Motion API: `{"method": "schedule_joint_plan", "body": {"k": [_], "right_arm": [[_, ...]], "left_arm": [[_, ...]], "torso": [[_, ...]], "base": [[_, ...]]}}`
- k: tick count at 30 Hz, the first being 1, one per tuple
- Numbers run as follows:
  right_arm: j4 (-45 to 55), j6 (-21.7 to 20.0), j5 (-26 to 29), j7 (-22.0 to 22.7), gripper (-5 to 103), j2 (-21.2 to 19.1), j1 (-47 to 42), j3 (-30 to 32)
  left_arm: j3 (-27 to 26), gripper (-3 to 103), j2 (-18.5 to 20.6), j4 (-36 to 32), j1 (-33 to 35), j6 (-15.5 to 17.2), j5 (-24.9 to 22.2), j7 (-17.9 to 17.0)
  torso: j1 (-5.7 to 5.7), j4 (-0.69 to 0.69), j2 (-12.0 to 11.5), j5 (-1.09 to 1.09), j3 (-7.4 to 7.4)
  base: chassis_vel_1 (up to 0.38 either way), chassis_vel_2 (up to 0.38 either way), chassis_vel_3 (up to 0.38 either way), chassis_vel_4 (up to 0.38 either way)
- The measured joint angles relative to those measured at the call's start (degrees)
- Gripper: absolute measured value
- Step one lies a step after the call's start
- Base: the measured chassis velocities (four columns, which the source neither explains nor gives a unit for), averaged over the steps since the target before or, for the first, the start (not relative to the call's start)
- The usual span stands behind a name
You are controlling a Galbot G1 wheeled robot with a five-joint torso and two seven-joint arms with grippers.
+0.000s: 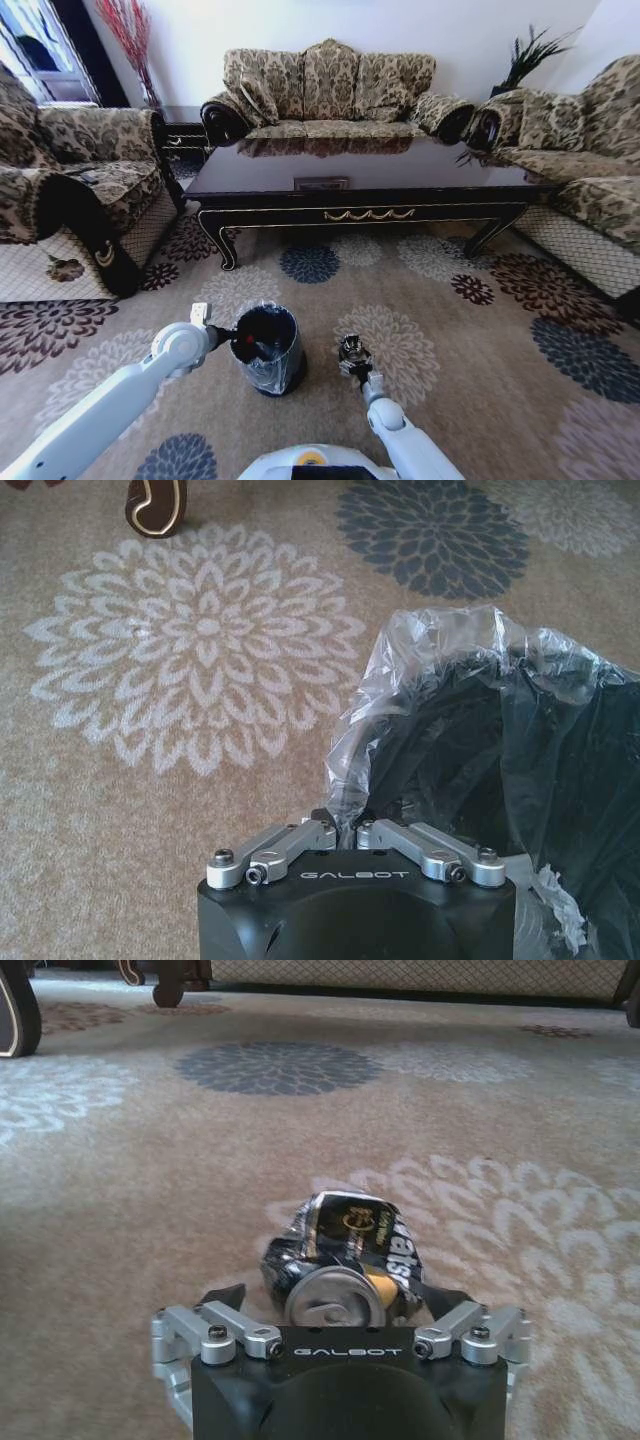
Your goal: Move to the front of the table and pick up the trash from the floor, then place it into the trash bin.
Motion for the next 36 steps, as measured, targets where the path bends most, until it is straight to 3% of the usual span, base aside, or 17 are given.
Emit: {"method": "schedule_joint_plan", "body": {"k": [1,8,9,24,27,34,36], "right_arm": [[-1.0,0.3,-0.4,-0.1,87,0.1,0.3,0.2],[-1.0,0.8,-0.7,-0.1,65,0.1,0.3,0.3],[-0.7,0.8,-0.7,-0.1,57,0.1,0.2,0.3],[7.0,0.3,1.6,1.1,57,-2.4,-2.7,0.7],[10.8,-0.1,3.2,1.3,57,-4.4,-3.9,1.4],[25.0,-0.5,8.6,2.0,57,-14.3,-8.1,3.6],[25.8,-0.4,8.7,2.0,57,-14.8,-8.3,3.7]], "left_arm": [[-0.1,4,0.0,0.0,0.1,0.0,0.0,-0.1],[-0.5,4,0.2,-0.3,0.6,0.0,-0.2,-0.1],[-0.6,4,0.2,-0.4,0.7,0.0,-0.2,-0.1],[-0.4,4,-0.1,-1.0,1.2,0.0,0.3,-0.1],[0.2,4,-0.1,-1.0,0.7,0.0,0.3,-0.1],[3.0,4,3.1,-0.2,-3.3,0.0,-1.0,0.5],[3.3,4,3.1,-0.1,-3.8,0.0,-1.2,0.4]], "torso": [[0.0,0.0,0.0,0.0,0.0],[0.0,0.0,0.0,0.0,0.0],[0.0,0.01,0.0,0.0,0.0],[0.0,0.0,0.0,0.01,0.0],[0.0,0.0,0.0,0.01,0.0],[0.0,0.02,0.0,0.01,0.0],[0.0,0.02,0.0,0.01,0.0]], "base": [[0.0,0.0,0.0,0.0],[0.0,0.0,0.0,0.0],[0.0,0.0,0.0,0.0],[0.0,0.0,0.0,0.0],[0.0,0.0,0.0,0.0],[0.0,0.0,0.0,0.0],[0.0,0.0,0.0,0.0]]}}
